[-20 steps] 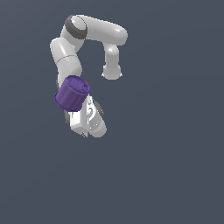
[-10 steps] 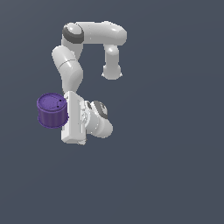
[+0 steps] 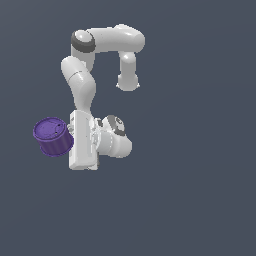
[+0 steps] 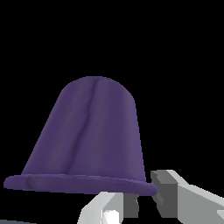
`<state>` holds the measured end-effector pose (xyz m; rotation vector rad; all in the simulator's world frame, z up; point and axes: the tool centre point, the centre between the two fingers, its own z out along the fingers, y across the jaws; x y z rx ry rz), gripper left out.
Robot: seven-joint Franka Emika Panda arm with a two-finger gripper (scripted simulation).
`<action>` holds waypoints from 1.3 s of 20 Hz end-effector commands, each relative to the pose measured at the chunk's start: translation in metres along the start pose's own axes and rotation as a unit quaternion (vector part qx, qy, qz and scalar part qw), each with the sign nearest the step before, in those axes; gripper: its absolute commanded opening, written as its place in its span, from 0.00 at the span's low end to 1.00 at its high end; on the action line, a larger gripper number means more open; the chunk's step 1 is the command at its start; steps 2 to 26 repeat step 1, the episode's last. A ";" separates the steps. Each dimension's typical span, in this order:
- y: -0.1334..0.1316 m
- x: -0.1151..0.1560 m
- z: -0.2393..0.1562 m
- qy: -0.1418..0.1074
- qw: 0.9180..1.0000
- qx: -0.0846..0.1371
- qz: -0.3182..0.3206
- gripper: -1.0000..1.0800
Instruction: Pick up the object and move it to a goal position.
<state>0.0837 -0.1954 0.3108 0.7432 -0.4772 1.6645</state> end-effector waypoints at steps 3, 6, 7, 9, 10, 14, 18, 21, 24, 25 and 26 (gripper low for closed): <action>-0.001 -0.001 0.001 -0.005 1.000 0.000 0.001 0.00; -0.001 -0.001 0.001 -0.005 1.000 0.000 0.001 0.00; -0.001 -0.001 0.001 -0.005 1.000 0.000 0.001 0.00; -0.001 -0.001 0.001 -0.005 1.000 0.000 0.001 0.00; -0.001 -0.001 0.001 -0.005 1.000 0.000 0.001 0.00; -0.001 -0.001 0.001 -0.005 1.000 0.000 0.001 0.00; -0.001 -0.001 0.001 -0.005 1.000 0.000 0.001 0.00; -0.001 -0.001 0.001 -0.005 1.000 0.000 0.001 0.00; -0.001 -0.001 0.001 -0.005 1.000 0.000 0.001 0.00; -0.001 -0.001 0.001 -0.005 1.000 0.000 0.001 0.00; -0.001 -0.001 0.001 -0.005 1.000 0.000 0.001 0.00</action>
